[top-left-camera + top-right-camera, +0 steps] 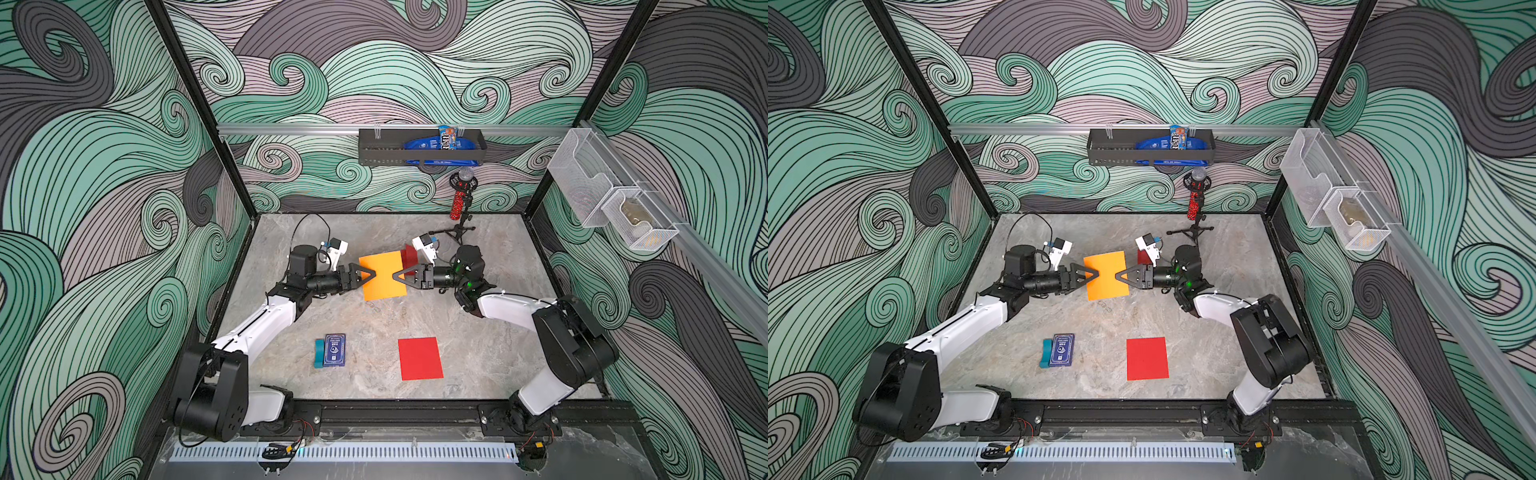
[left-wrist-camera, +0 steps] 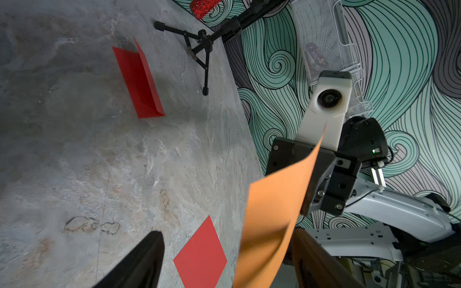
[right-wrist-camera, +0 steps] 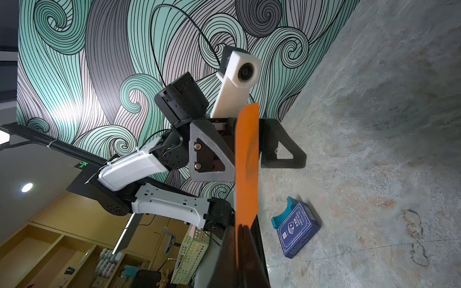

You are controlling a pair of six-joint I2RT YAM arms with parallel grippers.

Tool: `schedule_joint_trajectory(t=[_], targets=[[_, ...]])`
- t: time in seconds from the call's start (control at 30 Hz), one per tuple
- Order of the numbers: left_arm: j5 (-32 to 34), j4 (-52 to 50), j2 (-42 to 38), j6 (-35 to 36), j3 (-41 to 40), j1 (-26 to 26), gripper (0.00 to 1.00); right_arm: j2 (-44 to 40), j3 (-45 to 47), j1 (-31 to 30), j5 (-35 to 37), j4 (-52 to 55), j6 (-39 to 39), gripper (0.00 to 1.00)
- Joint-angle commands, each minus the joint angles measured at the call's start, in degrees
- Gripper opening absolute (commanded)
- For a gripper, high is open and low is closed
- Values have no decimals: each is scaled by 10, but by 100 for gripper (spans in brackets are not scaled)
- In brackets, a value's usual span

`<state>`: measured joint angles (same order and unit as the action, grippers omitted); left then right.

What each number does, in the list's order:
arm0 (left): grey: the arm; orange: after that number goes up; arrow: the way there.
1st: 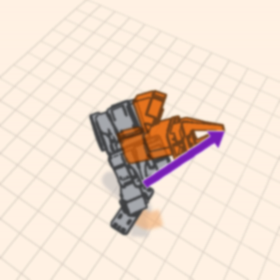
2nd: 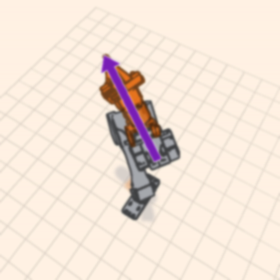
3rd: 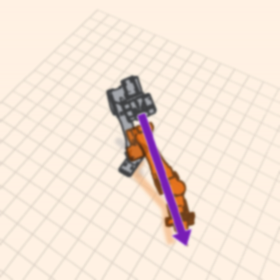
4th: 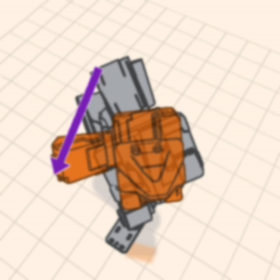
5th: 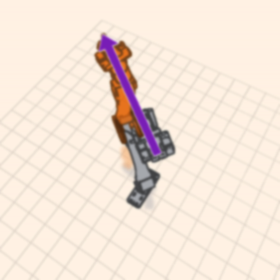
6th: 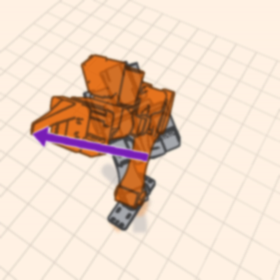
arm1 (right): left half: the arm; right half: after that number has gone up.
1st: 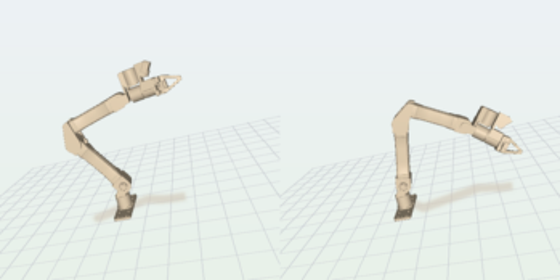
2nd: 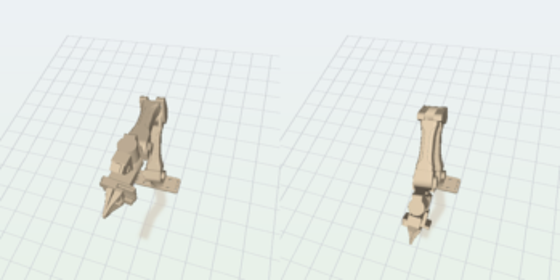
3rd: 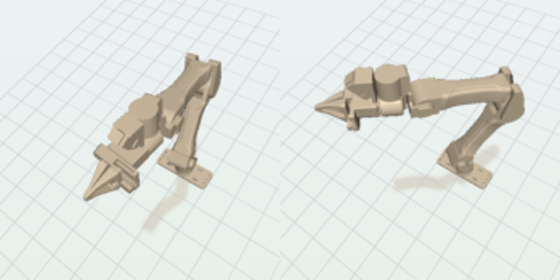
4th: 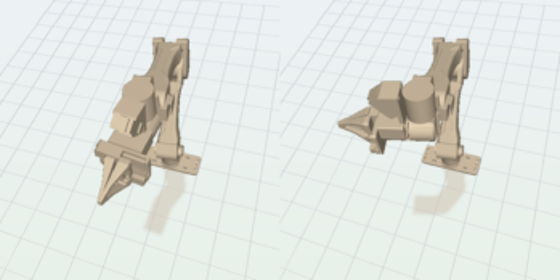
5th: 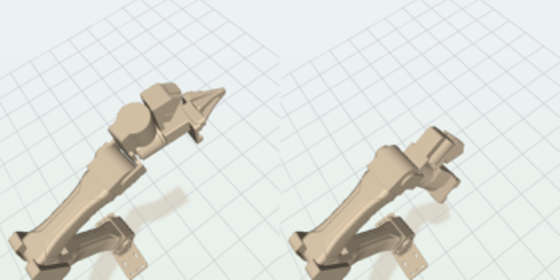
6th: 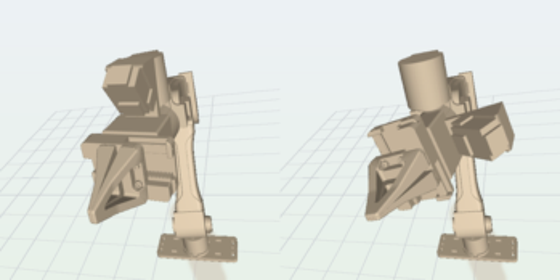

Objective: Fold the square paper along the opposite sides
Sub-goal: Pick up the paper from the center of the board.

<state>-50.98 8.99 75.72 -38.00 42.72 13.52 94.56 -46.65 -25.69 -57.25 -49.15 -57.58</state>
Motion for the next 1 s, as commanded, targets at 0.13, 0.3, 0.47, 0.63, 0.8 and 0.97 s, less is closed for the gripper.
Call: schedule_joint_trajectory(t=[0.13, 0.3, 0.47, 0.63, 0.8, 0.97], targets=[[-64, 131, -12, -76, -26, -1, 71, 11, -7, 1, -10, 34, 25, 0], [-57, 128, -15, -73, -25, -1, 54, 7, -11, 9, -10, 92, 64, 0], [-51, 113, -12, -63, -21, -1, 36, -1, -21, 17, -3, 145, 99, 0], [-38, 79, -11, -38, -10, -1, 18, -4, -30, 18, -4, 161, 109, 0], [-30, 61, -6, -28, -1, -1, 0, -10, -33, 18, -7, 178, 125, 1], [-22, 30, -15, -16, 15, -1, 0, -7, -48, 26, 23, 238, 195, 21]])
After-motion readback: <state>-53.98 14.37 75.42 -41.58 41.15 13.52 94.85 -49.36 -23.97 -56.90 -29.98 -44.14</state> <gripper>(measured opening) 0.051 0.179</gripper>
